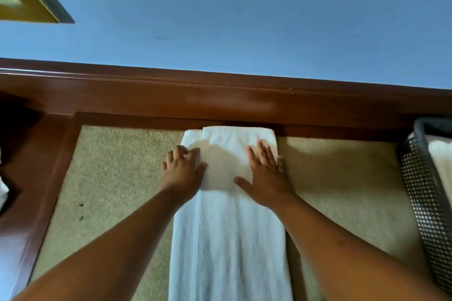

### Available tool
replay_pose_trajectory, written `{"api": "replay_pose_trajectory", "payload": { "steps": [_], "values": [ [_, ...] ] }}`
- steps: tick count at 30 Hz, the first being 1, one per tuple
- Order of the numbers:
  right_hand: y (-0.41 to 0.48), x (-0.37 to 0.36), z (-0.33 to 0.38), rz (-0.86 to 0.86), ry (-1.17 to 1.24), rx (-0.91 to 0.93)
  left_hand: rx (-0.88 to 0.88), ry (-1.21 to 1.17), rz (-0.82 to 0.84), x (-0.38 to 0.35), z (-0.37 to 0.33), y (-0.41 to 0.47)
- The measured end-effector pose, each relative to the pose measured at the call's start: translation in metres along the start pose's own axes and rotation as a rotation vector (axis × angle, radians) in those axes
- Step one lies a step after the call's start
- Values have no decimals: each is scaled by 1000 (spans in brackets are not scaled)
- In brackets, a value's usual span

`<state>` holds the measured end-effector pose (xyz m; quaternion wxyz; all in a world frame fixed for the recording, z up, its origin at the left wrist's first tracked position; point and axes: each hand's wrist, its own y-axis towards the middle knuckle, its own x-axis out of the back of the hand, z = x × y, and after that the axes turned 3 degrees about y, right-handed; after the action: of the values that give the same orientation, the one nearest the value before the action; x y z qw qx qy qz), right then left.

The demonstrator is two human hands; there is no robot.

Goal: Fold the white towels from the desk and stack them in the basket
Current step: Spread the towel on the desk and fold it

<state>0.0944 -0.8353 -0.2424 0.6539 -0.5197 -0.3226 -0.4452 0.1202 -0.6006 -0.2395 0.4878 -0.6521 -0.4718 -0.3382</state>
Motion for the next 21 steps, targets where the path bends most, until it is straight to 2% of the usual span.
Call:
{"api": "replay_pose_trajectory", "payload": {
  "steps": [4, 7, 11, 15, 18, 21],
  "values": [
    [-70, -21, 5, 85, 38, 46, 39, -159, 49, -13, 9, -51],
    [-143, -43, 3, 123, 22, 37, 3, -135, 57, -24, 14, -109],
    [-212, -61, -1, 170, 48, -29, -36, -109, 38, -43, 25, -177],
    [-263, -83, -1, 180, 130, -121, -24, -157, 104, -65, 45, -230],
    [-299, -116, 2, 43, 171, -238, -31, -201, 130, -77, 55, -258],
    [-336, -150, 17, -238, 280, -429, -53, -257, 141, -82, 63, -278]
  ]
}}
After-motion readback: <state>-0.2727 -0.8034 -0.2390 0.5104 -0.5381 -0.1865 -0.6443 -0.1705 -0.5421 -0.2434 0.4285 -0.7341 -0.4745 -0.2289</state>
